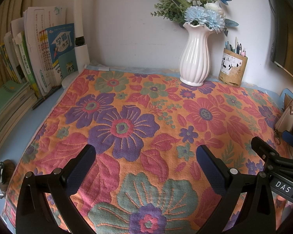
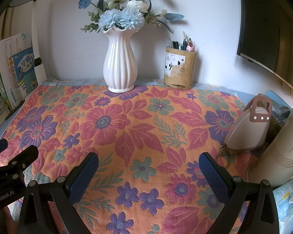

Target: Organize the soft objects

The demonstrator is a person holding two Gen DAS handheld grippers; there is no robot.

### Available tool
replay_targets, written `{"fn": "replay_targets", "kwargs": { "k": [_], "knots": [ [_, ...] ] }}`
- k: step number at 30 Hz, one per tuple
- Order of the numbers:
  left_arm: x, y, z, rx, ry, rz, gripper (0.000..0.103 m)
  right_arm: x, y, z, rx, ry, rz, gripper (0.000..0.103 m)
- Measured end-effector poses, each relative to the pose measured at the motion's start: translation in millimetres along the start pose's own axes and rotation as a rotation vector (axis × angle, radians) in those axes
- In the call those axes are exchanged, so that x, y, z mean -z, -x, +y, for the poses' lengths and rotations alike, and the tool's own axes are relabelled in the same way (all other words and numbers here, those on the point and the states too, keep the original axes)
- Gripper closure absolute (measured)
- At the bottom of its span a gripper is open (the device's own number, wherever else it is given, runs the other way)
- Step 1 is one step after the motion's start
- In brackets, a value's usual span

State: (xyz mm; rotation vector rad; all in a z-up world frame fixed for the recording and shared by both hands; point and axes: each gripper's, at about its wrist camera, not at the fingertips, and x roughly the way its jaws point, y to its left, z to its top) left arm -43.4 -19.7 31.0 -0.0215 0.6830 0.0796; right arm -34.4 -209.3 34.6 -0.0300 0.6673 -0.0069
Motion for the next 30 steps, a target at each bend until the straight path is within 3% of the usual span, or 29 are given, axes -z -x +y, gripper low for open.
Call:
{"fn": "replay_targets", "kwargs": {
  "k": [24, 27, 30],
  "knots": [
    [1, -2, 0, -0.006, -0.001, 0.01, 0.001, 0, -2, 0, -0.002, 0.001, 0.006, 0.001],
    [4, -12, -1, -0.037, 0.001, 0.077, 0.001, 4, -4, 1, -0.009, 0.002, 0.022, 0.001],
    [9, -30, -2, -0.038, -0.008, 0.216, 0.001, 6, -15, 1, -0.022, 0.001, 0.096, 0.001]
  ]
}}
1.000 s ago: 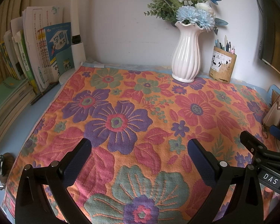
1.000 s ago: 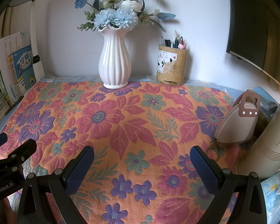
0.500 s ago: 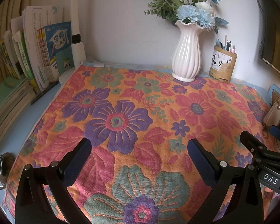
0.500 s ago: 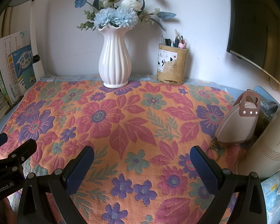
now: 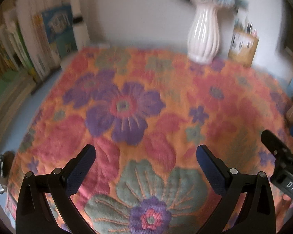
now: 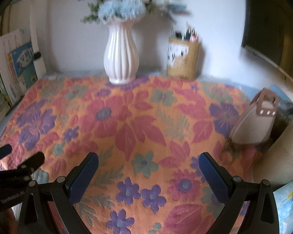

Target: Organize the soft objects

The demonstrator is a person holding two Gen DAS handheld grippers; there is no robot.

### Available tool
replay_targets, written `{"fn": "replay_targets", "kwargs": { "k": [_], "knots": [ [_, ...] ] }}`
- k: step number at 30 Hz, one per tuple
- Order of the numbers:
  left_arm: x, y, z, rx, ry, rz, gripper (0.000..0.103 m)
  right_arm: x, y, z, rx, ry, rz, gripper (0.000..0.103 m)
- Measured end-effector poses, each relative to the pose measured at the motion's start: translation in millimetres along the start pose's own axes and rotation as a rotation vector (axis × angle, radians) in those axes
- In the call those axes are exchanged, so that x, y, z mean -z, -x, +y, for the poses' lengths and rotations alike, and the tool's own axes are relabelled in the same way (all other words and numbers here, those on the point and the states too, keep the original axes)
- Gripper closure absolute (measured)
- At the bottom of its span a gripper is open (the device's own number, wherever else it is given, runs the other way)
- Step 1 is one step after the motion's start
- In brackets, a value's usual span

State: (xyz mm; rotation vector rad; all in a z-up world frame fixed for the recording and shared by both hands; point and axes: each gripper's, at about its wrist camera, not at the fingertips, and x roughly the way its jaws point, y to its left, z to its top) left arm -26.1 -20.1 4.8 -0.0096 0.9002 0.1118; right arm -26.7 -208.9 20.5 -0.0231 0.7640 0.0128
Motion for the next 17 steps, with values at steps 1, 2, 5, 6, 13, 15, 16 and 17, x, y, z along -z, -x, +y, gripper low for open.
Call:
{"fn": "replay_targets", "kwargs": {
  "k": [1, 2, 5, 6, 13, 15, 16, 17],
  "knots": [
    [1, -4, 0, 0.015, -0.003, 0.033, 0.001, 2, -6, 0, -0.014, -0.002, 0.05, 0.001],
    [1, -8, 1, 0.027, -0.004, 0.063, 0.001, 2, -11, -1, -0.024, -0.001, 0.08, 0.001],
    [8, -6, 0, 0.024, -0.017, 0.049, 0.0, 6, -20, 0, -0.045, 0.004, 0.158, 0.001],
    [8, -6, 0, 0.026, -0.013, 0.046, 0.0, 8, -23, 3, -0.05, 0.015, 0.182, 0.001],
    [19, -3, 1, 0.032, -0.011, 0.037, 0.0, 16, -19, 2, -0.061, 0.015, 0.195, 0.0],
    [18, -4, 4, 0.04, -0.02, 0.038, 0.0, 20, -16, 2, -0.061, 0.019, 0.188, 0.0],
    [19, -3, 4, 0.042, -0.02, 0.037, 0.0, 27, -11, 2, -0.062, 0.011, 0.164, 0.0],
    [19, -2, 3, 0.035, -0.02, 0.038, 0.0, 23, -11, -1, -0.066, 0.011, 0.163, 0.0]
  ]
}}
